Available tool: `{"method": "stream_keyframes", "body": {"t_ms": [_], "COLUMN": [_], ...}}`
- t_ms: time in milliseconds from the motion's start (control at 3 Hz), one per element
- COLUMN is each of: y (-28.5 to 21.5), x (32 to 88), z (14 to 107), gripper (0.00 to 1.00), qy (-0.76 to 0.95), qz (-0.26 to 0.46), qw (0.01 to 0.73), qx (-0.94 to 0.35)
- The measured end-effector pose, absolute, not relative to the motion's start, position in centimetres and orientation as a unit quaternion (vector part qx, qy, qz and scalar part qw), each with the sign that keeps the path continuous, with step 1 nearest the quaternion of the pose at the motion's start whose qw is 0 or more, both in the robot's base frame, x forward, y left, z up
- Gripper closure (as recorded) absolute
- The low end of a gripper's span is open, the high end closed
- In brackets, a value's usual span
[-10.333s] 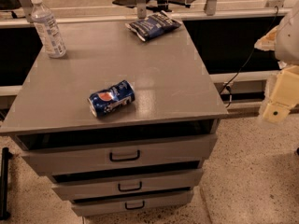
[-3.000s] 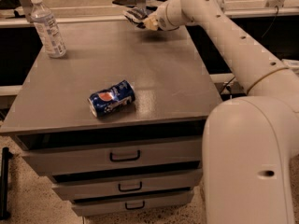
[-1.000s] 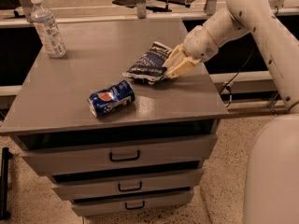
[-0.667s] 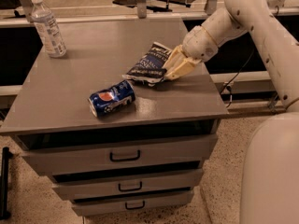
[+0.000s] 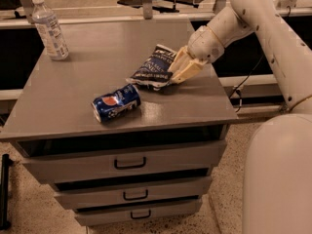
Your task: Move blue chip bag near pepsi can
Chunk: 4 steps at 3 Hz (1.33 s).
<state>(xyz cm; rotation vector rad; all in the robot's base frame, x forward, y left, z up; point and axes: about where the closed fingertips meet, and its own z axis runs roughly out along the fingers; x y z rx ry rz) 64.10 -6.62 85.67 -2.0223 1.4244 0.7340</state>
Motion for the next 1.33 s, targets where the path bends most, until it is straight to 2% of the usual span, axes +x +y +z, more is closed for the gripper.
{"method": "stream_keyframes", "body": {"t_ms": [333,667,1000,1333], "y": [-6.4,-6.3,-8.8,-14.3], "x": [64.8,65.2,66.3,67.4], "z": [86.1,87.2,89.5,92.7], "gripper": [0.05,0.0,0.0,0.0], "qy": [0.526,0.521,0.541,0.584], "qz": [0.265,0.253,0.223,0.179], "qw": [0.281,0.287,0.321,0.38], "qx": [-0.758,-0.763,-0.744,-0.694]}}
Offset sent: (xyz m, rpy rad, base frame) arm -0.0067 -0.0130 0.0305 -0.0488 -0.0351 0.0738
